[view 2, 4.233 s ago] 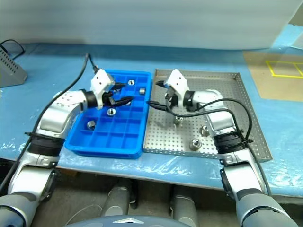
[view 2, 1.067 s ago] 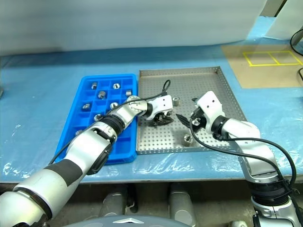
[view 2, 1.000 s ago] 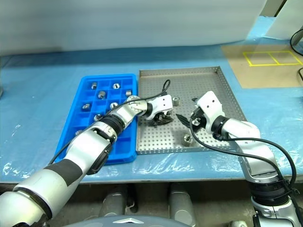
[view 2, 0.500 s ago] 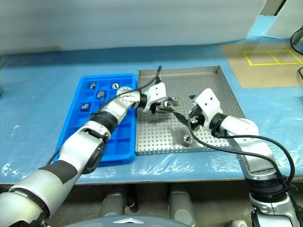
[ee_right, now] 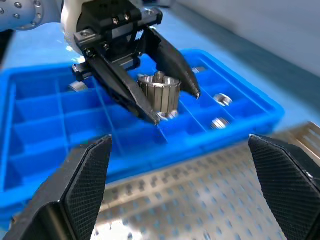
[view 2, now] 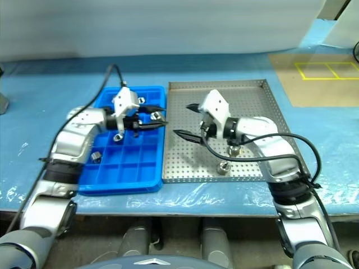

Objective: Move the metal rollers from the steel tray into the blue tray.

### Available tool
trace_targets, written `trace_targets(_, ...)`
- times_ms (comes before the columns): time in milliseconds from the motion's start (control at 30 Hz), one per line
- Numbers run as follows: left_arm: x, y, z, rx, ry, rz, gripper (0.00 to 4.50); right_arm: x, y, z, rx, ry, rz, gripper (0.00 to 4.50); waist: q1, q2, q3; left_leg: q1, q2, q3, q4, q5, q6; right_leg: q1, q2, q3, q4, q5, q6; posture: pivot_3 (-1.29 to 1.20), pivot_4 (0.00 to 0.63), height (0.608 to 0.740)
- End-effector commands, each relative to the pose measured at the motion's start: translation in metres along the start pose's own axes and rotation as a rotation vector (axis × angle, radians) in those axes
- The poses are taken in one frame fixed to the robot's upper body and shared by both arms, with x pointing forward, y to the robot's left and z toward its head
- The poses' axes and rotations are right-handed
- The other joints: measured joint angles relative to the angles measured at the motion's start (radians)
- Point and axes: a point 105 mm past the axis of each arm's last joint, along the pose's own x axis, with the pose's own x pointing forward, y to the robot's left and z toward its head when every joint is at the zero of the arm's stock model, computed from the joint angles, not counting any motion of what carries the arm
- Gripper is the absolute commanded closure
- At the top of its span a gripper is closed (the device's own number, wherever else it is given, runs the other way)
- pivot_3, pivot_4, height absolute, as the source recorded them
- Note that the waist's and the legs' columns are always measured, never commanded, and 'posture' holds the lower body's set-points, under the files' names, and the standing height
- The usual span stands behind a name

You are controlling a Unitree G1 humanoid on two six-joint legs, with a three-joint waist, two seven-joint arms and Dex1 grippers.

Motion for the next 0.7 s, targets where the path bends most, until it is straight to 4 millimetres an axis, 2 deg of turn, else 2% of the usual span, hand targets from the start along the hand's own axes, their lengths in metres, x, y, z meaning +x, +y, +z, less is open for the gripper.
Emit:
trace_targets(33, -0.03, -0.003, 0.007, 0.006, 0.018, 0.098, 2.62, 0.016, 0.009, 0.008, -0.044, -0.041, 0.124, 0.0, 0.01, 0.0, 0.0, 0.0, 0.001, 0.0, -0.001, 0.0, -0.001, 0.0, 0.001, 0.0, 0.0, 0.0, 0.0, 0.07, 0.15, 0.74)
trace_targets(200, -0.069, -0.024, -0.016, -0.039, 0.142, 0.153, 2.62, 0.035, 0.021, 0.007, -0.059, -0.052, 0.259, 0.0, 0.048, 0.0, 0.0, 0.0, 0.002, 0.0, -0.003, 0.002, -0.003, -0.002, 0.002, -0.001, 0.0, 0.0, 0.0, 0.19, 0.15, 0.74)
trace_targets(367, -0.095, -0.04, -0.04, -0.111, 0.246, 0.211, 2.62, 0.048, 0.034, 0.006, -0.066, -0.06, 0.382, 0.0, 0.088, -0.001, 0.001, 0.001, 0.002, -0.001, -0.004, 0.003, -0.005, -0.003, 0.002, -0.001, 0.003, 0.0, 0.0, 0.27, 0.15, 0.74)
trace_targets(567, -0.098, -0.055, -0.057, -0.136, 0.31, 0.218, 2.62, 0.057, 0.041, 0.003, -0.08, -0.056, 0.441, 0.0, 0.125, -0.003, 0.001, 0.003, 0.001, -0.001, -0.004, 0.004, -0.007, -0.003, 0.002, 0.0, 0.009, -0.001, 0.001, 0.31, 0.15, 0.74)
trace_targets(700, -0.089, -0.061, -0.058, -0.164, 0.282, 0.206, 2.62, 0.058, 0.04, 0.002, -0.09, -0.053, 0.441, 0.0, 0.138, -0.003, 0.001, 0.004, 0.002, -0.002, -0.004, 0.006, -0.01, -0.004, 0.002, 0.001, 0.013, -0.004, 0.006, 0.31, 0.15, 0.74)
